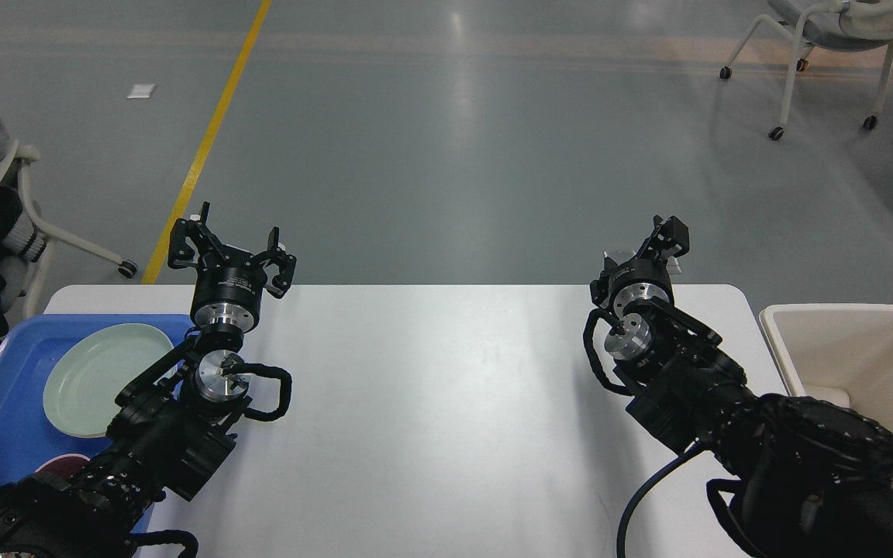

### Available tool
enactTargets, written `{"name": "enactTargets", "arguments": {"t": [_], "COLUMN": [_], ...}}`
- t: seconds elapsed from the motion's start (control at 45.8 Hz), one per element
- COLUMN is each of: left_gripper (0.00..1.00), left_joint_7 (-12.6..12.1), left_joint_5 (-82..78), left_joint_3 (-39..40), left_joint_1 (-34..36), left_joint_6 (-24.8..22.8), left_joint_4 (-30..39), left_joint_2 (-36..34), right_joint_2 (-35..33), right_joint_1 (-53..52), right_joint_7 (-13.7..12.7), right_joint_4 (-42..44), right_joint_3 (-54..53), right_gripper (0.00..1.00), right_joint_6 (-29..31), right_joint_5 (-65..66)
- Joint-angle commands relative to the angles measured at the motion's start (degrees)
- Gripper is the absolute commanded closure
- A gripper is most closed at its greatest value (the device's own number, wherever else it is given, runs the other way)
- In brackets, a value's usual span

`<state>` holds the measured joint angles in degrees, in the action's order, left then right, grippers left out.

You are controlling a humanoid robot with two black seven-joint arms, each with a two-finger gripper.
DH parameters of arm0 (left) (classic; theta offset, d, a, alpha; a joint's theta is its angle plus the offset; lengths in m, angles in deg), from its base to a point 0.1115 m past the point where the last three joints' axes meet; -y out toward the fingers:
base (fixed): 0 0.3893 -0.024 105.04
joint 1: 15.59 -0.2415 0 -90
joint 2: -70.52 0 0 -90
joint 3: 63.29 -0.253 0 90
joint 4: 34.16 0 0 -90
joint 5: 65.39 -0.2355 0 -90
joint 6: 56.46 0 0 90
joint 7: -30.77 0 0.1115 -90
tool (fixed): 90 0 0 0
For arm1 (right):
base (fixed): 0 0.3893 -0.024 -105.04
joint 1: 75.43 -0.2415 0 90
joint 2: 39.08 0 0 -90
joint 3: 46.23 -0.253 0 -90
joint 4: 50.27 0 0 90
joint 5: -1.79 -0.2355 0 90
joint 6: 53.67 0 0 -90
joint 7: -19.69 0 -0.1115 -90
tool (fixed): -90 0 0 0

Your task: Tidy desktop

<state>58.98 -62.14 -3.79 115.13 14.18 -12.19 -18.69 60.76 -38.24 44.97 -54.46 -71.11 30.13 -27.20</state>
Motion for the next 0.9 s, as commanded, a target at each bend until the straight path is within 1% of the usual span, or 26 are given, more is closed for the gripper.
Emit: {"name": "enactTargets", "arguments": {"t": [0.0,0.59,0.721,0.809,0.874], "left_gripper": [0.00,0.00,0.00,0.00,0.00], "left_joint_7": [0.0,0.0,0.0,0.0,0.0], "left_joint_5": [0.0,0.0,0.0,0.0,0.0], "left_joint_3": [0.0,0.0,0.0,0.0,0.0], "left_joint_1": [0.0,0.0,0.1,0.1,0.1], "left_joint_6": [0.0,-0.1,-0.1,0.0,0.0], "left_joint_4": [0.0,0.0,0.0,0.0,0.0], "left_joint_2": [0.0,0.0,0.0,0.0,0.0], "right_joint_2": [0.0,0.1,1.8,0.9,1.5], "right_joint_1": [0.0,0.1,0.5,0.8,1.0], "right_joint_7": [-0.1,-0.1,0.2,0.3,1.0], "right_joint_4": [0.1,0.0,-0.5,-0.6,-1.0], "right_joint_3": [-0.3,-0.7,-0.8,-0.3,0.0], "right_gripper": [0.00,0.00,0.00,0.00,0.00], "right_joint_6": [-0.1,-0.1,-0.2,0.5,0.7], "right_joint_5": [0.0,0.0,0.0,0.1,0.2]}}
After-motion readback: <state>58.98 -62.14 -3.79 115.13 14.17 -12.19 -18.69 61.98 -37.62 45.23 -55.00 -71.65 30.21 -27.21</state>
